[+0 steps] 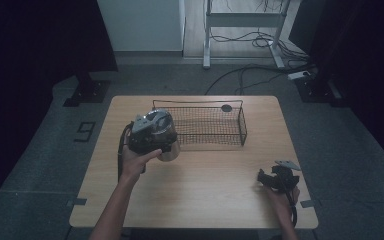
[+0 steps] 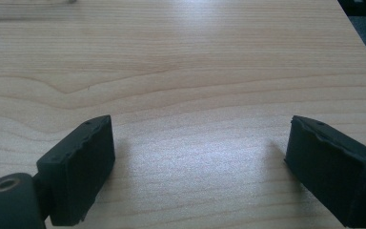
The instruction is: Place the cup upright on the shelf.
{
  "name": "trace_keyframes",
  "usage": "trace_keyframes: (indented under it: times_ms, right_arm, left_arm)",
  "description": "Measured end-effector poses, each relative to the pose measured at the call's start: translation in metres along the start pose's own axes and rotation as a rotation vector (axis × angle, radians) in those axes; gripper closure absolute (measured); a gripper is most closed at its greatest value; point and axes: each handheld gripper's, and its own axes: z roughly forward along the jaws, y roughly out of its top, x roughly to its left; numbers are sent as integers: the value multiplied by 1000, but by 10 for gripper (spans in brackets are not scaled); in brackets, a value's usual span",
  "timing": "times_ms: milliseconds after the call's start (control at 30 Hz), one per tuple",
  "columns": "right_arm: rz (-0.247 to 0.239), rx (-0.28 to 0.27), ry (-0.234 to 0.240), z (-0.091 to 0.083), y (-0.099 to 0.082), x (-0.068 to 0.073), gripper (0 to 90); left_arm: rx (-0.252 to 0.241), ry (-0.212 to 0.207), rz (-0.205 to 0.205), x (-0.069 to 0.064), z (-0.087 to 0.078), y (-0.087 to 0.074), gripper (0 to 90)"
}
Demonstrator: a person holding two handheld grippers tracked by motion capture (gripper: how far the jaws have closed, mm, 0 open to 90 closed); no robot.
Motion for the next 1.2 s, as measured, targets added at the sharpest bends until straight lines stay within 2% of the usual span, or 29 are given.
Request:
trace_keyframes:
  times_ms: [233, 467, 633, 1200]
  right_arm:
    - [-1, 1, 0, 0, 0, 0, 91]
    - [-2, 0, 0, 0, 0, 0, 91]
    - [-1, 1, 0, 0, 0, 0, 91]
    - [-2, -2, 1, 0, 0, 0, 91]
  left_arm:
    - [-1, -5, 14, 0, 2, 9, 36]
    - [-19, -8, 0, 2, 2, 16, 36]
    - [-14, 2, 7, 2, 3, 21, 35]
    - [-10, 14, 27, 0, 17, 41, 36]
